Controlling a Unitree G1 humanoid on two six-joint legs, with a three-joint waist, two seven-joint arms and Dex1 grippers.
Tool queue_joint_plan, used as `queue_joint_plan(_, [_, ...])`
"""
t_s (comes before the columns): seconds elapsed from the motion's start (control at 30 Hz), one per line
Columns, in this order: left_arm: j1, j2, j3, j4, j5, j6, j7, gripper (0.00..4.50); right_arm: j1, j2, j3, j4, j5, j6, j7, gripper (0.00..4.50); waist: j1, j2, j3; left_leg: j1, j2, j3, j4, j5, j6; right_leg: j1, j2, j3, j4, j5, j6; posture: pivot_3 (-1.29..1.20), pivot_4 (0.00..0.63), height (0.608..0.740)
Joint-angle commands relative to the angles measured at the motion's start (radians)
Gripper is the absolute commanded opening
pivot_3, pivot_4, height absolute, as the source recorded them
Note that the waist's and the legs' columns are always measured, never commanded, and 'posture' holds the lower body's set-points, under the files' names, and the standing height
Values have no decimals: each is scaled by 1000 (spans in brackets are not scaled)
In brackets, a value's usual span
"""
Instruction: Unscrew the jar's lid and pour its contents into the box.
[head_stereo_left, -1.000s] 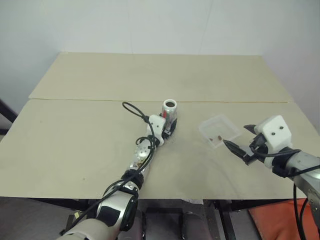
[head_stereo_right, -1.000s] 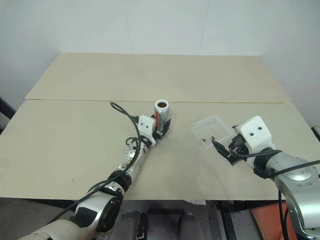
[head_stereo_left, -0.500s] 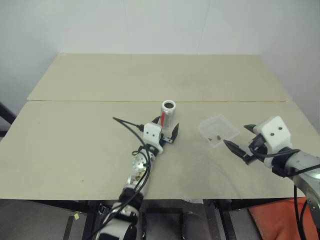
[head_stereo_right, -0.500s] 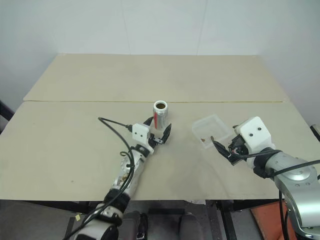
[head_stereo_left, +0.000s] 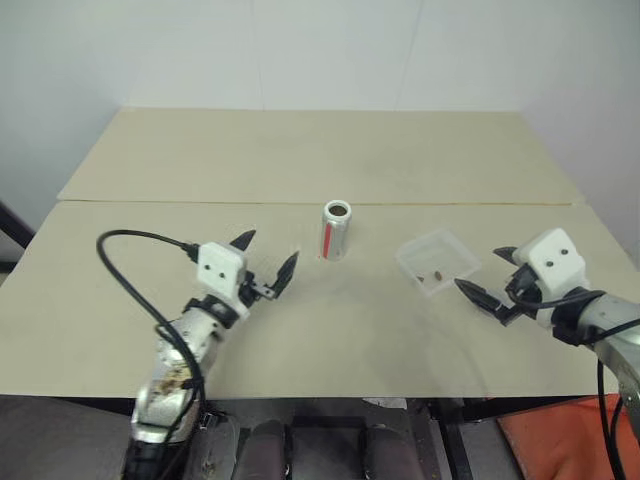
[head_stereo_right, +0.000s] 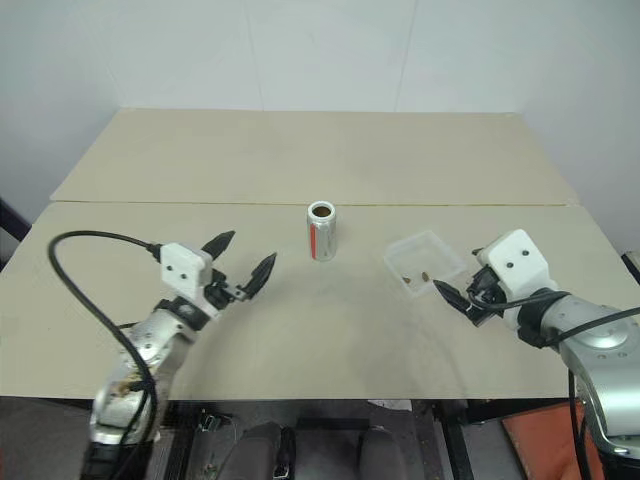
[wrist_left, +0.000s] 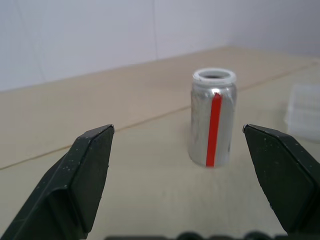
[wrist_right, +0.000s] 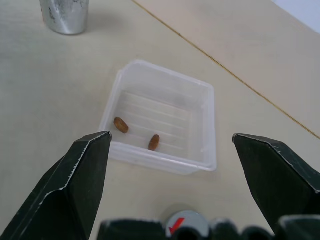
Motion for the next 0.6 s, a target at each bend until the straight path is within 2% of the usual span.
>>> queue_joint_plan(0.03, [51, 177, 84, -55, -79, -70, -244, 4475, -1, -52, -73, 47, 0, -111, 92, 4500, -1, 0, 0, 0, 0, 0, 0, 0, 0, 0, 0, 0, 0, 0, 0, 0, 150, 740])
queue_joint_plan(0.1, [92, 275, 156, -52, -160, -73, -358, 4475, 13, -82, -97, 95, 0, -190, 167, 4500, -1, 1, 0, 0, 1, 2, -1, 0, 0, -1, 0, 0, 0, -1, -1, 0, 150, 740])
queue_joint_plan(0.23, [148, 354, 253, -58, -227, -55, -417, 4475, -1, -130, -126, 206, 28, -329, 318, 4500, 0, 1, 0, 1, 2, 3, -1, 0, 0, 0, 0, 1, -1, -1, -1, 0, 150, 740])
queue_joint_plan(0.4, [216, 349, 277, -85, -239, -73, -432, 4475, -18, -176, -118, 296, 63, -461, 507, 4500, -2, 1, 0, 7, 2, 4, -2, 0, 0, 7, 0, 1, -3, -1, -1, 0, 150, 740])
queue_joint_plan(0.6, [248, 330, 281, -114, -250, -60, -408, 4475, -59, -176, -77, 345, 69, -482, 558, 4500, -1, 1, 0, 13, 3, 4, -2, 0, 0, 11, 0, 1, -3, -1, -2, 0, 150, 740])
